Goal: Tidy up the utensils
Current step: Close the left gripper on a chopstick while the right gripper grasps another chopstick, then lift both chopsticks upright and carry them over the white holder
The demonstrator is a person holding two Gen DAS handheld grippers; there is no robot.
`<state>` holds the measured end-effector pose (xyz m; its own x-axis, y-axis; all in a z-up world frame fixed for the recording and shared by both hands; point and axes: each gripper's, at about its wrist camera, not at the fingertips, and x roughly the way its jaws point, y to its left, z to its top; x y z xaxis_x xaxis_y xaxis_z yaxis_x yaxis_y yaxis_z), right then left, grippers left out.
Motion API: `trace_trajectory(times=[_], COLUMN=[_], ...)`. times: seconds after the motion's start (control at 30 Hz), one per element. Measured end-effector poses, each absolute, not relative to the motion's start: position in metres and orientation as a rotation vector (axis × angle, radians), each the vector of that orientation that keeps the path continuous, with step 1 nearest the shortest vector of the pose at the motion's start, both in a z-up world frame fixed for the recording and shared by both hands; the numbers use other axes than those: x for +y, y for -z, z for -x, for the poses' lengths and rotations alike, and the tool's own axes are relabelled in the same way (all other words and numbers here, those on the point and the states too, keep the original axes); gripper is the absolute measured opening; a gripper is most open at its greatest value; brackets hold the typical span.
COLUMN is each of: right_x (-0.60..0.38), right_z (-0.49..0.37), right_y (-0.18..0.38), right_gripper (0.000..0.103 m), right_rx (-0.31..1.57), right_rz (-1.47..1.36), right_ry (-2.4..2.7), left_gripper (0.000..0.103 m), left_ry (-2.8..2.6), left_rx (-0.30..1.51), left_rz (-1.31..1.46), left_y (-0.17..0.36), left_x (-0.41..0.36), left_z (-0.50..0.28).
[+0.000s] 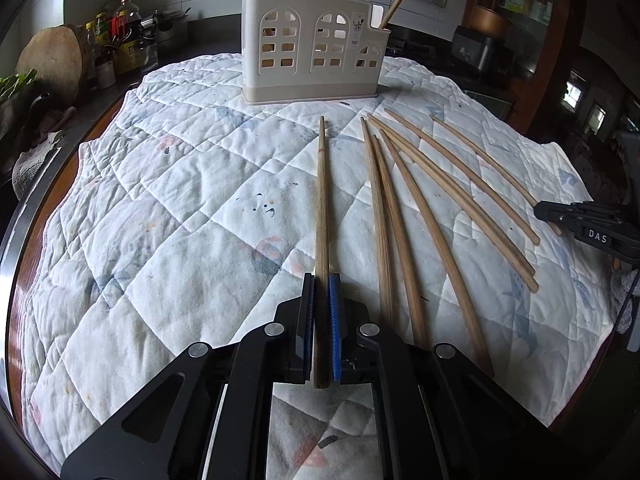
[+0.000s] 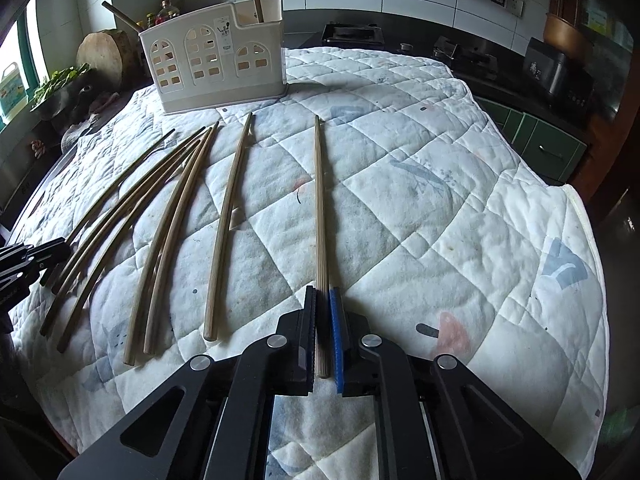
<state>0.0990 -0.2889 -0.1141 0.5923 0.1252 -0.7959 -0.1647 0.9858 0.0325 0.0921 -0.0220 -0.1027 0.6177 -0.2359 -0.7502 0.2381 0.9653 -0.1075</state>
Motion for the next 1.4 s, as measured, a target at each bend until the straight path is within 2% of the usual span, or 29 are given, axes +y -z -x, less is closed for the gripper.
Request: trace_trajectory(times=[0.23,0.6,1.4], right_x=[-0.289,-0.287,-0.256], right_z=[-0.085,-0.085,-0.204], right_y=[0.084,0.008,-0.130], right_gripper=[0.007,0.007,0.007], right_rx=[0.823,0.640,0.486], right_rz=[0.057,0.056,0.042], right_ry=[-0.159,-0.176,-0.276], left_gripper=[0.006,0.006,0.006], left_ry=[0.280,0.317,0.361], left_rx=[0.820,0.678,0.559], left_rz=[0.015,0.031,0.040], left_y=[0.086,0.028,-0.078], left_x=[-0.019,-0.018,-0.013], left_z=[-0.084,-0.075,-0.158])
